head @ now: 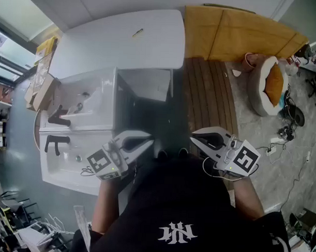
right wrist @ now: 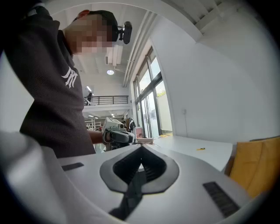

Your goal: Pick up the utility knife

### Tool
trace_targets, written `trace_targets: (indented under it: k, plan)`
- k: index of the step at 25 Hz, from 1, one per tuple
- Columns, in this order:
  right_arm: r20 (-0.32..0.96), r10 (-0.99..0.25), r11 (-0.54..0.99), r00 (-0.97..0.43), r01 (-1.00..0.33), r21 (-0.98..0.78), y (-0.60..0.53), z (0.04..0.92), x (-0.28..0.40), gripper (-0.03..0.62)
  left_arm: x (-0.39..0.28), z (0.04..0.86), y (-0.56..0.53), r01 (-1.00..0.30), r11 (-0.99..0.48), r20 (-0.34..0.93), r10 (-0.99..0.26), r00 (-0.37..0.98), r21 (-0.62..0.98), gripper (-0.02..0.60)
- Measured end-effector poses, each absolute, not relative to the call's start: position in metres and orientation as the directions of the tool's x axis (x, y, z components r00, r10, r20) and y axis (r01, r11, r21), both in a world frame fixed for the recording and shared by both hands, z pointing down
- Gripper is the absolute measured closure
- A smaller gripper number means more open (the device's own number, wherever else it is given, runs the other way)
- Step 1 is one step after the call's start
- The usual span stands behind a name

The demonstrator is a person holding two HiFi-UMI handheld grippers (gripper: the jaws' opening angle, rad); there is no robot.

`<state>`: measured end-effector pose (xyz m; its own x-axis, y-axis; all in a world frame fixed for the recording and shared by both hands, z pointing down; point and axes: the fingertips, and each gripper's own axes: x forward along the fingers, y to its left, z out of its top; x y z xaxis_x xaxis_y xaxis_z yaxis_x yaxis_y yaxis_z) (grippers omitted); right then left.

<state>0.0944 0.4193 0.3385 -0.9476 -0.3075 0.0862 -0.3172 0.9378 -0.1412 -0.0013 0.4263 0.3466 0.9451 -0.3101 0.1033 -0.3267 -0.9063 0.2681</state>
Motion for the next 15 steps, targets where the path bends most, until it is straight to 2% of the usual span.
trace_targets:
  k: [5,7,13,15]
  plan:
    - [0.096,-0.306,0.943,-0.947,-0.316,-0.108,0.421,0.34,0.118,0.591,0.022,0.341,0.431,-0.298,-0.919,0.08,-0.288,0.954,0.257,0.575]
    - [0.098,-0.303,0.946,-0.948,-0.312,-0.088,0.423,0.339,0.126,0.591,0.027,0.341,0.433,-0.319,-0.915,0.108,-0.301,0.948,0.246,0.575]
    - [-0.039,-0.278,0.938,-0.96,-0.263,-0.224,0.419,0.339,0.158,0.589,0.043,0.343,0.423,-0.433,-0.854,0.117,-0.418,0.901,0.287,0.575]
    - [-0.063,-0.273,0.935,-0.96,-0.249,-0.253,0.419,0.348,0.163,0.589,0.054,0.353,0.432,-0.43,-0.849,0.124,-0.412,0.903,0.306,0.575]
